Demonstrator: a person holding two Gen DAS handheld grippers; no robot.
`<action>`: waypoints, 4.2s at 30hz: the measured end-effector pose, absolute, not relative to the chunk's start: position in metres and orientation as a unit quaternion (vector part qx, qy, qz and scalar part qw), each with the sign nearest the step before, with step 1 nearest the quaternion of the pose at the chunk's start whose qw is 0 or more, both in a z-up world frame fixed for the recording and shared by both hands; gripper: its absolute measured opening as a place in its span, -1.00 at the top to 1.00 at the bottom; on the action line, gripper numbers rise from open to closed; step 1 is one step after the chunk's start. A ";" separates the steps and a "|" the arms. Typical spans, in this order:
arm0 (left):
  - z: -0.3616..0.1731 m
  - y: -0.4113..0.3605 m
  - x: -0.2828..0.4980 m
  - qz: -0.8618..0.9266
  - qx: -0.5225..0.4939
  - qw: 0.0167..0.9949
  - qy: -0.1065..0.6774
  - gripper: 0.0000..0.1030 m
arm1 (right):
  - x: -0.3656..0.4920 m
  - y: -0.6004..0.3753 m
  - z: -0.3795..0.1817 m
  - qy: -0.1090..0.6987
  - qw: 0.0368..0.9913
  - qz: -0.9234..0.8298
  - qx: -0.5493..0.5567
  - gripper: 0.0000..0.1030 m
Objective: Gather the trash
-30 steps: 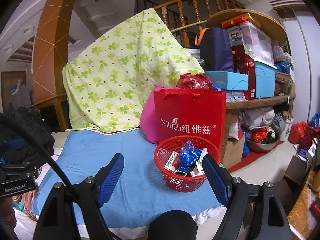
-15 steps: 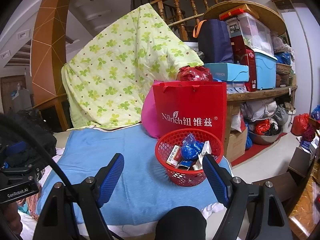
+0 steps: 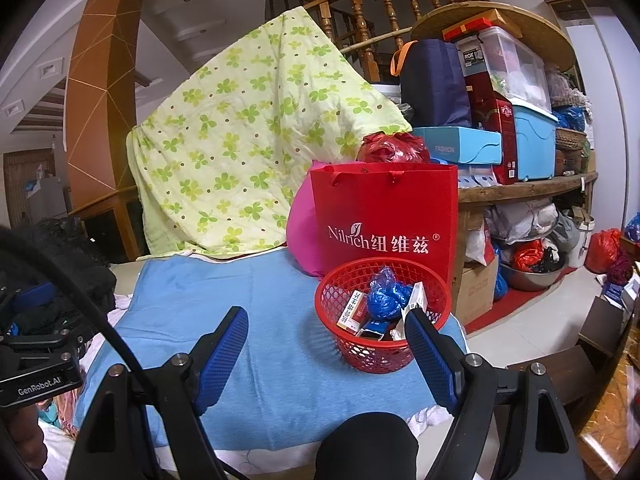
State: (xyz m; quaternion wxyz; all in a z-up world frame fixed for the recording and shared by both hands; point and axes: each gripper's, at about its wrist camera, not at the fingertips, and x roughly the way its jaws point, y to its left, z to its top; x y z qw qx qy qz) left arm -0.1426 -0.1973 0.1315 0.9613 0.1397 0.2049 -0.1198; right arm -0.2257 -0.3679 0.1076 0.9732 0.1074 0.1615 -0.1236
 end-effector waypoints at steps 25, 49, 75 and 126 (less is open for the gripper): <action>0.129 -0.201 -0.141 -0.121 0.138 0.961 0.209 -0.81 | -0.226 -0.370 0.108 0.154 0.973 -0.129 0.115 -0.62; 0.129 -0.204 -0.142 -0.124 0.143 0.959 0.210 -0.81 | -0.224 -0.372 0.108 0.154 0.973 -0.129 0.115 -0.62; 0.123 -0.207 -0.142 -0.128 0.145 0.957 0.215 -0.81 | -0.222 -0.383 0.100 0.159 0.971 -0.136 0.117 -0.62; 0.099 -0.224 -0.116 -0.146 0.168 0.946 0.234 -0.81 | -0.217 -0.397 0.092 0.161 0.963 -0.185 0.113 -0.62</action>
